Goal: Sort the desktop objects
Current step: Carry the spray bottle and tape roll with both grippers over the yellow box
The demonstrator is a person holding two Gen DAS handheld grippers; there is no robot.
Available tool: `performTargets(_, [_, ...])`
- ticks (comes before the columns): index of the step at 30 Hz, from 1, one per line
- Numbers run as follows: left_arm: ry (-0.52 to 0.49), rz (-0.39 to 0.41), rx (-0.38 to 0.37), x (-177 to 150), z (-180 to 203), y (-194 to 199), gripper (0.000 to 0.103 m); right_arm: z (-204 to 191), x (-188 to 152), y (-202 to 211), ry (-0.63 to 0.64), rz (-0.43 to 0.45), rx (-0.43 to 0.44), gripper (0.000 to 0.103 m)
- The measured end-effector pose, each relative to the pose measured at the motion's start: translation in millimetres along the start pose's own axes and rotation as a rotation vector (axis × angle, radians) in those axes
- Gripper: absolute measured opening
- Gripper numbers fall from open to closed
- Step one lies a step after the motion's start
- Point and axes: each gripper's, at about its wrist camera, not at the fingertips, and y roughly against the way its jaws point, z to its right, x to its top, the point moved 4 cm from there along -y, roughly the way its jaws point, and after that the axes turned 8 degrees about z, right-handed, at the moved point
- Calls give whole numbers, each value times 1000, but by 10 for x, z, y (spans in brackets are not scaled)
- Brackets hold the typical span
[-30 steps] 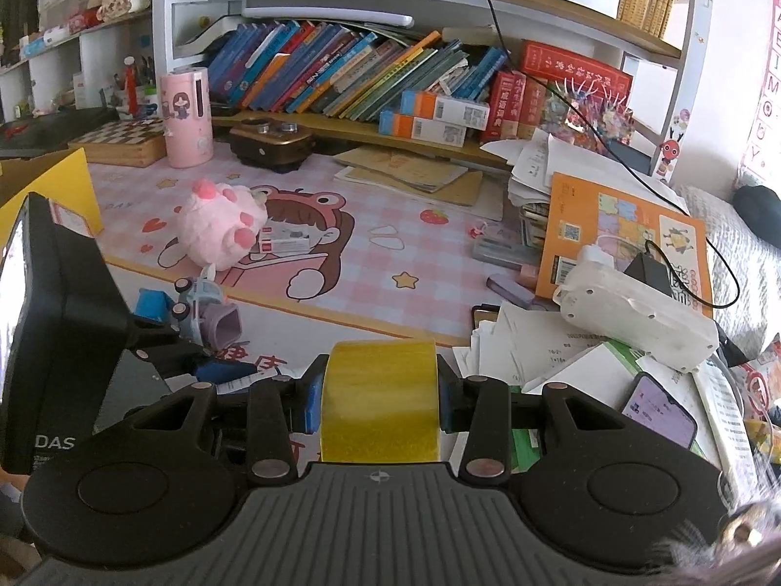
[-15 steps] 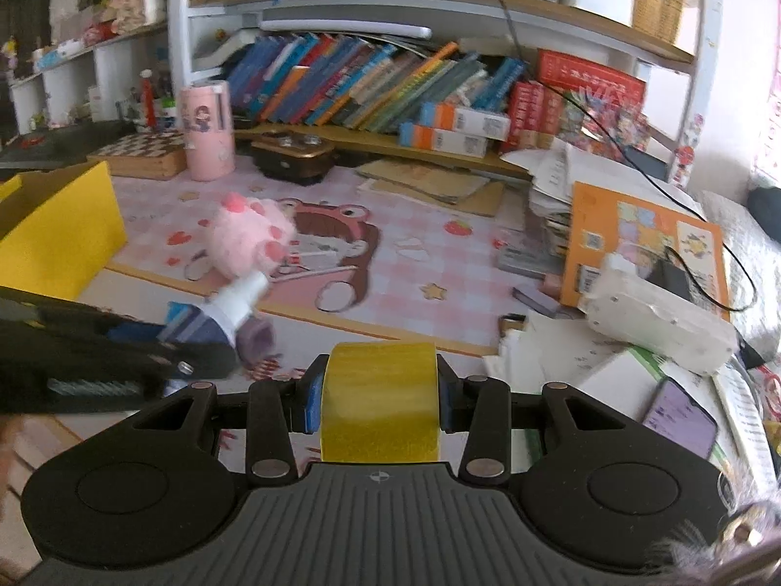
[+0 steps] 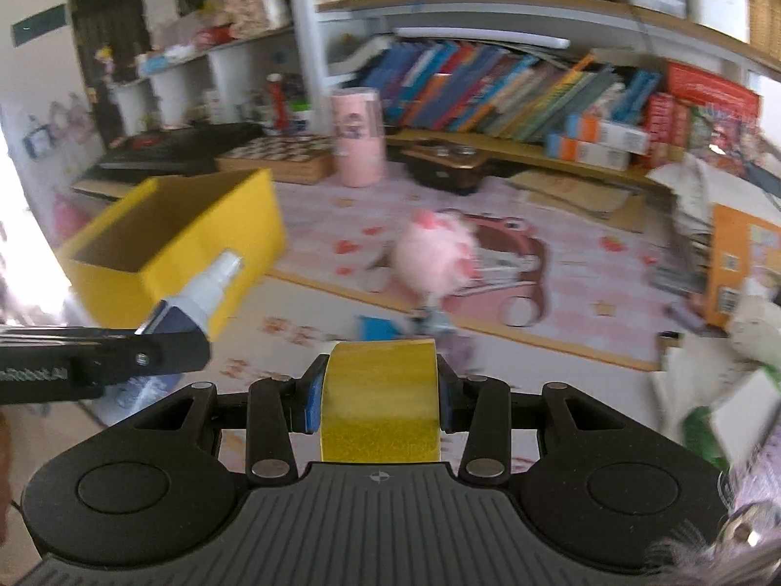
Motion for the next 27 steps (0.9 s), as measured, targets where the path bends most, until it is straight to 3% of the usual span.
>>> performTargets(13, [52,-2,56,-269,-777,793,31,-1195,-251,13,63,-58,111,39])
performTargets(22, [109,24,72,-451,-1283,1429,31,-1992,-479,181,116,-78,138,39])
performTargets(27, [86,10,57,-539,-1439,1670,31,-2284,-650,279,83,-87,124,39])
